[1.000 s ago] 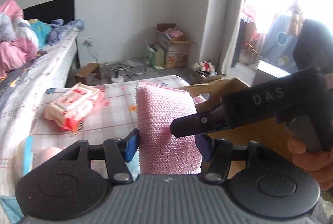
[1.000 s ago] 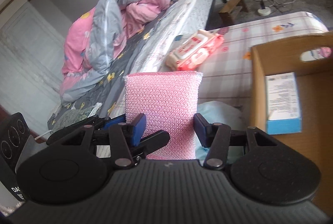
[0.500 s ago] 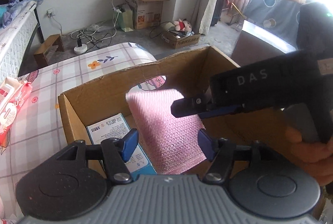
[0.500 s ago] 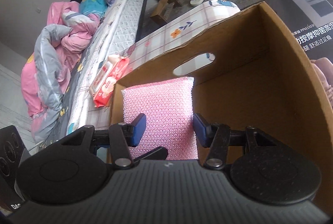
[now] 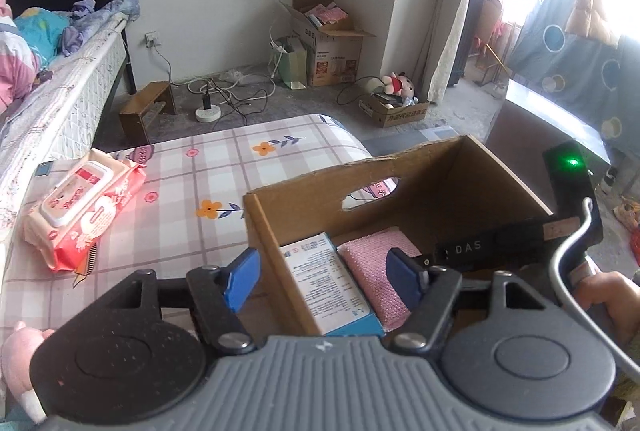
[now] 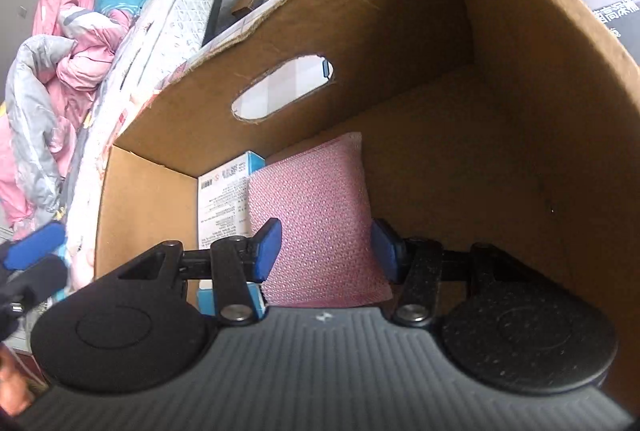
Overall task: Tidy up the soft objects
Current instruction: 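Carry the pink cloth into the cardboard box and release it, then grasp the tissue pack with blue edge using the right gripper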
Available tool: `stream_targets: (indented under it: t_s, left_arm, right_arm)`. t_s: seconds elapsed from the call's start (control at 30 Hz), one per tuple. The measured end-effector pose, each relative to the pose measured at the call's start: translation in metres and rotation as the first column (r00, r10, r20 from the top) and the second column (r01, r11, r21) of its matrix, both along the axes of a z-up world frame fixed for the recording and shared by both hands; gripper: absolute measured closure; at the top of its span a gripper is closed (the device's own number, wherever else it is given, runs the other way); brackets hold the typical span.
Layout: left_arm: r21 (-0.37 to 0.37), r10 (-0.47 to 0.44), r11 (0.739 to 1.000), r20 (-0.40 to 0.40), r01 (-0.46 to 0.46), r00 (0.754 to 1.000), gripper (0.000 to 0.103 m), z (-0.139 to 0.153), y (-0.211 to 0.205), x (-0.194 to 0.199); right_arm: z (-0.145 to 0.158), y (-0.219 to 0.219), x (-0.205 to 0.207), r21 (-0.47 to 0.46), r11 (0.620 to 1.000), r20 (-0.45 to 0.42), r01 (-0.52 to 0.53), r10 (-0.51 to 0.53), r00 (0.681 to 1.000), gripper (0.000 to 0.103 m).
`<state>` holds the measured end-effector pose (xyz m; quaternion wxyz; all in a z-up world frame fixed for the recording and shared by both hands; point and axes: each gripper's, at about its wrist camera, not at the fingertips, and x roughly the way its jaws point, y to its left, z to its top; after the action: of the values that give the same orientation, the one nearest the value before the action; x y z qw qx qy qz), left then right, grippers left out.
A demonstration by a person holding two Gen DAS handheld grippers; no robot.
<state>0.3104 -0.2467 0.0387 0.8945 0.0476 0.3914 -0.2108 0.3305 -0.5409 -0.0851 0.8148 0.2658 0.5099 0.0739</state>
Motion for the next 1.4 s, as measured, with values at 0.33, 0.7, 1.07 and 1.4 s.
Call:
stream_targets:
  t_s: [0.33, 0.7, 1.07, 1.4]
  left_arm:
    - [-0.014, 0.088, 0.996, 0.023, -0.087, 0.996, 0.031, 0.012, 0.075, -0.048]
    - [-0.04, 0.258, 0.965, 0.0, -0.258, 0.966, 0.03, -0.005, 0.163, -0.096]
    - [-0.046, 0.408, 0.913, 0.079, -0.406, 0.909, 0.025, -0.013, 0.225, -0.121]
    - [-0.039, 0.486, 0.874, 0.133, -0.485, 0.864, 0.025, -0.028, 0.261, -0.115]
  right_arm:
    - [-0.008, 0.036, 0.006, -0.14, 0.99, 0.028, 0.025, -0.021, 0.999, 0.054]
    - [-0.015, 0.052, 0.007, -0.157, 0.986, 0.112, 0.059, -0.042, 0.993, 0.052]
    - [0.035, 0.034, -0.002, -0.19, 0.978, 0.197, 0.086, -0.048, 0.979, 0.033]
    - [0.124, 0.106, -0.022, -0.135, 0.983, 0.328, -0.121, 0.16, 0.931, 0.032]
